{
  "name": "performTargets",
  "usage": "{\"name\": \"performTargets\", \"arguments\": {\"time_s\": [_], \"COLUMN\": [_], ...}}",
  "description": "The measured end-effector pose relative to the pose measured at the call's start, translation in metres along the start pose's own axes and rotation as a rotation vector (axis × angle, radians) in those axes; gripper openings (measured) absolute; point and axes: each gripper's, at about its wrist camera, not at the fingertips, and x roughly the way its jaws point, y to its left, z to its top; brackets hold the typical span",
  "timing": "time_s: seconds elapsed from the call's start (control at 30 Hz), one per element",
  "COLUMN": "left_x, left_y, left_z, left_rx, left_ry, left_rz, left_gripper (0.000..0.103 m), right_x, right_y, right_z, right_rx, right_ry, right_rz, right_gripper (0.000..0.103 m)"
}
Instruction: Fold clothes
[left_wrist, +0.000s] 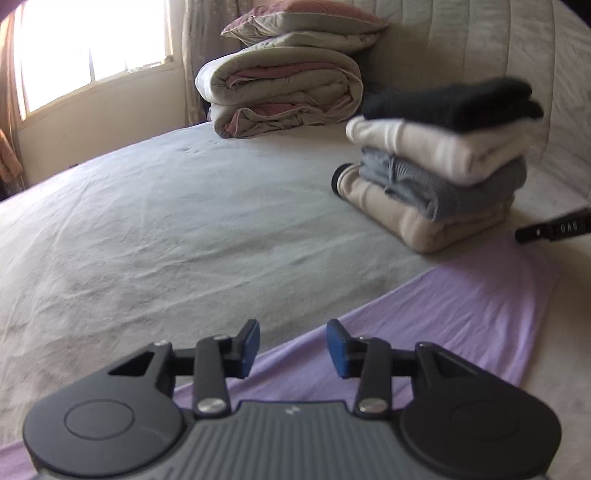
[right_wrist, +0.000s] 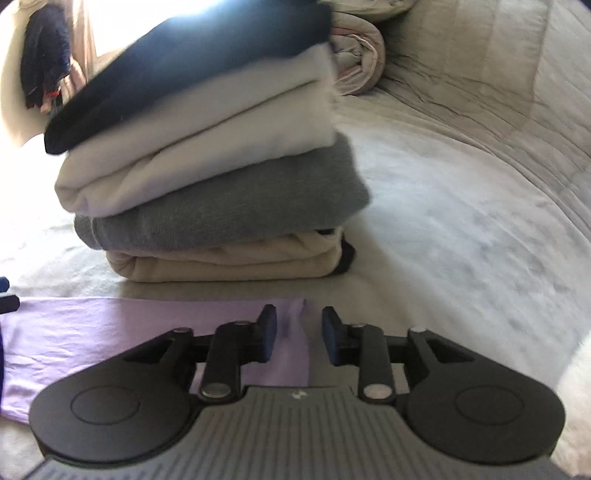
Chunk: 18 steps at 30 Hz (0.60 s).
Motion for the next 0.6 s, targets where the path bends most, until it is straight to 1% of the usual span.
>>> {"name": "performTargets", "arguments": {"time_s": [0.13, 0.2, 0.27, 0.3, 0.33, 0.37, 0.4, 0.43, 0.5, 0.6], "left_x": [-0.023, -0.037, -0.053, -0.062, -0.07, -0.078, -0.086, -0.095, -0.112, -0.133], "left_y": [0.009, 0.016, 0.024, 0.028, 0.034, 0.039, 0.044, 0.049, 0.061, 0.083], "left_z": [-0.003, -0.006, -0.011, -0.014, -0.017, -0.02, -0.023, -0.026, -0.035, -0.05], "left_rx": [-0.053, -0.079, -0.105, -0.118, -0.131, -0.143, -0.155, -0.162, -0.176, -0.209], "left_ry": [0.009, 0.008, -0.004, -0.009, -0.012, -0.015, -0.018, -0.022, -0.031, -0.021], "left_rz": [-0.033, -0.049, -0.049, -0.049, -0.049, -0.049, -0.048, -0.039, -0.012, 0.041], "left_gripper": [0.045, 0.05, 0.056, 0.057, 0.058, 0.058, 0.058, 0.059, 0.06, 0.061], "right_x": [-0.016, -0.022, -0.024, -0.024, -0.025, -0.026, -0.028, -0.029, -0.034, -0.045], "right_y": [-0.01, -0.01, -0.007, -0.005, -0.001, 0.004, 0.008, 0.011, 0.014, 0.02], "right_z": [-0.008, -0.015, -0.021, -0.024, -0.027, -0.03, -0.032, -0.033, -0.032, -0.03], "right_rx": [0.076, 0.088, 0.095, 0.098, 0.081, 0.047, 0.028, 0.02, 0.031, 0.052], "right_ry": [0.02, 0.023, 0.035, 0.043, 0.048, 0.052, 0.054, 0.055, 0.052, 0.034], "right_rz": [0.017, 0.021, 0.028, 0.033, 0.025, 0.006, -0.021, -0.054, -0.076, -0.048], "right_gripper": [0.032, 0.032, 0.032, 0.03, 0.023, 0.016, 0.013, 0.013, 0.016, 0.017]}}
